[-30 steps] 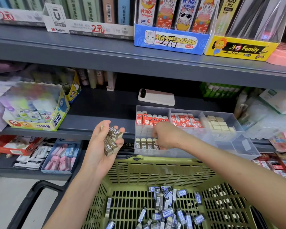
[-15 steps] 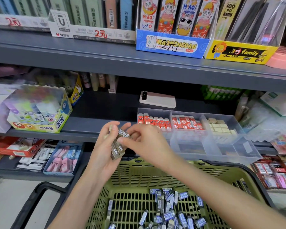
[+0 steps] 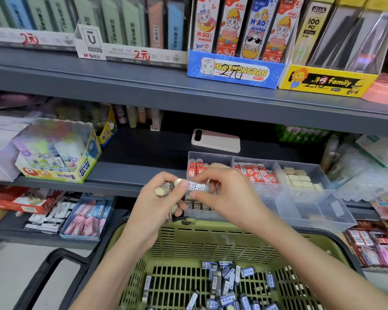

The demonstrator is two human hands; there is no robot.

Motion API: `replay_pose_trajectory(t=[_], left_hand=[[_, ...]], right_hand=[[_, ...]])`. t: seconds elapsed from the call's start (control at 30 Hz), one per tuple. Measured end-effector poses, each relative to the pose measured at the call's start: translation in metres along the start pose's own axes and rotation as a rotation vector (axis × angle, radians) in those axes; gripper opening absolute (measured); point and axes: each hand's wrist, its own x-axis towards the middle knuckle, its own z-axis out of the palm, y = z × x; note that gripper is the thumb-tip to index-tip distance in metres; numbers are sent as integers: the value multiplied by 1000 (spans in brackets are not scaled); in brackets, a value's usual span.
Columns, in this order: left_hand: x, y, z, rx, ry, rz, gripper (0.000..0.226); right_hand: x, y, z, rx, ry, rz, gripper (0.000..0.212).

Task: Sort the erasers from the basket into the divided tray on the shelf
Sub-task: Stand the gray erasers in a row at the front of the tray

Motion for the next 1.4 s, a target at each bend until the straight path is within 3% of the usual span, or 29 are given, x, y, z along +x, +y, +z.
replay_pose_trajectory(t=[0.17, 0.27, 0.33, 0.43, 0.5, 0.6, 0.7, 1.0, 1.13, 1.4], left_hand=[[3, 30, 24, 61, -132, -78, 24], [22, 44, 35, 440, -167, -5, 7], [38, 50, 43, 786, -235, 44, 7], [55, 47, 60, 1225, -367, 81, 12], [60, 40, 73, 1374, -478, 28, 15], [68, 27, 87, 1296, -558, -205, 15], [73, 18, 95, 1179, -521, -348, 11], [63, 1, 102, 1228, -390, -270, 34], [63, 3, 104, 1251, -424, -274, 33], [61, 13, 90, 890, -408, -393, 25]], right_hand=[[-15, 23, -25, 128, 88, -35, 20], [-25, 50, -45, 178, 212, 74, 16], [-35, 70, -55, 155, 254, 133, 12], [-51, 91, -62, 115, 223, 189, 17], [-60, 100, -61, 109, 194, 207, 18], [-67, 109, -57, 53, 150, 201, 15], [-68, 109, -54, -37, 121, 170, 5], [-62, 107, -49, -106, 61, 133, 12], [-61, 107, -50, -92, 56, 143, 12], [-55, 100, -52, -36, 17, 201, 12]])
